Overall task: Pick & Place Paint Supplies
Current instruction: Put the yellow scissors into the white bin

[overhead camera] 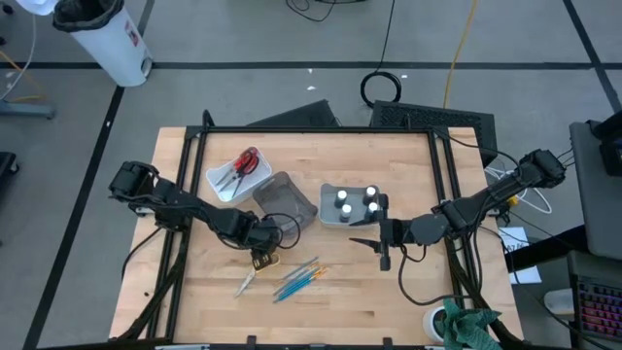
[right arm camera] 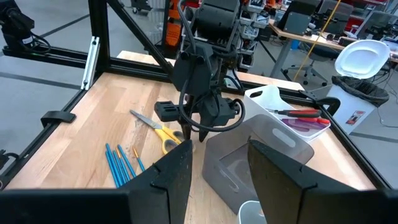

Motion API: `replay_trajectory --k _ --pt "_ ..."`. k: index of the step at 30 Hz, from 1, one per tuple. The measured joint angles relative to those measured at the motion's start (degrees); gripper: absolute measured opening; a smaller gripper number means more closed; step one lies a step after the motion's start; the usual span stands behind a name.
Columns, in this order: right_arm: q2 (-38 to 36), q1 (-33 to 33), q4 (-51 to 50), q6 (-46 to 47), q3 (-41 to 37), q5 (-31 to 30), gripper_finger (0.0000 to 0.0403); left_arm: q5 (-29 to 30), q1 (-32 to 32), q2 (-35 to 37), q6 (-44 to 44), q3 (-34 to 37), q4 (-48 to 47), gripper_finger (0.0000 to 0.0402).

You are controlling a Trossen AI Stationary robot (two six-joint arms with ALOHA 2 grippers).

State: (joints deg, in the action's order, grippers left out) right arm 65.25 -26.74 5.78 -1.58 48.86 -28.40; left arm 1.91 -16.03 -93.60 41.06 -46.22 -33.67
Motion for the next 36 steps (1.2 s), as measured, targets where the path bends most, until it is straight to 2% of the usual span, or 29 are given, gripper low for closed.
replay_trajectory --k 7,9,15,20,26,31,34,36 --pt "0.0 0.0 0.0 0.0 0.0 0.0 0.0146 0.2 -0.2 -0.1 -0.6 0.1 0.2 0.0046" --pt "0.0 0.0 0.0 0.0 0.0 0.0 0.0146 -0.1 -0.1 -0.1 -2.4 0.1 0.2 0.0018" --pt "0.0 0.0 0.0 0.0 0.0 0.0 0.0146 -5.6 1.1 2.0 -8.4 -2.8 -5.0 0.0015" --pt "0.0 0.0 0.0 0.0 0.0 0.0 0.0146 -5.6 1.3 9.5 -10.8 -5.6 -4.6 0.0013" --pt "0.0 0.0 0.0 0.0 0.0 0.0 0.0146 1.1 1.2 20.2 -15.2 -8.5 -3.4 0.0011" --pt "0.0 0.0 0.0 0.2 0.0 0.0 0.0146 14.1 1.8 29.5 -28.7 -8.7 1.7 0.0014" --pt "0.0 0.0 0.0 0.3 0.0 0.0 0.0146 22.8 4.6 34.0 -33.9 -8.7 2.8 0.0014" --pt "0.0 0.0 0.0 0.3 0.0 0.0 0.0146 24.5 7.5 36.4 -36.8 -8.6 3.8 0.0010"
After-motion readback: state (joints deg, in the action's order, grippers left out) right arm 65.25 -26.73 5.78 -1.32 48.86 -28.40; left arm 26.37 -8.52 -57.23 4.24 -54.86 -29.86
